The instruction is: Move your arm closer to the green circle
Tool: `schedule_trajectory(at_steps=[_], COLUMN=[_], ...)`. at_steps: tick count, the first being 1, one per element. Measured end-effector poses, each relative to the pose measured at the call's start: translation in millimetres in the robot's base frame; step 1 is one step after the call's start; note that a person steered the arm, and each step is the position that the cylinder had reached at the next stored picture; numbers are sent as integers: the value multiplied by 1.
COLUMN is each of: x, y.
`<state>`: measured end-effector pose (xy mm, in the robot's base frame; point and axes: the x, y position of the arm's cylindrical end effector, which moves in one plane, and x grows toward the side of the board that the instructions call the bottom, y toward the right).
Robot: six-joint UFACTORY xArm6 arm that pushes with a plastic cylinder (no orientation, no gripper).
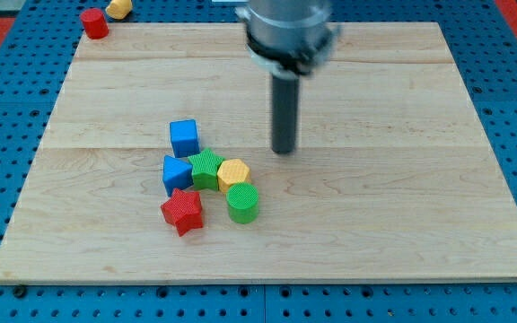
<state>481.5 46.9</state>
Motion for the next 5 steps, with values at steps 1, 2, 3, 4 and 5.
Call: schedule_trajectory(at_steps=[1,2,3,4,5], x=[75,93,93,93,93], y=[18,-3,-19,-32,-39])
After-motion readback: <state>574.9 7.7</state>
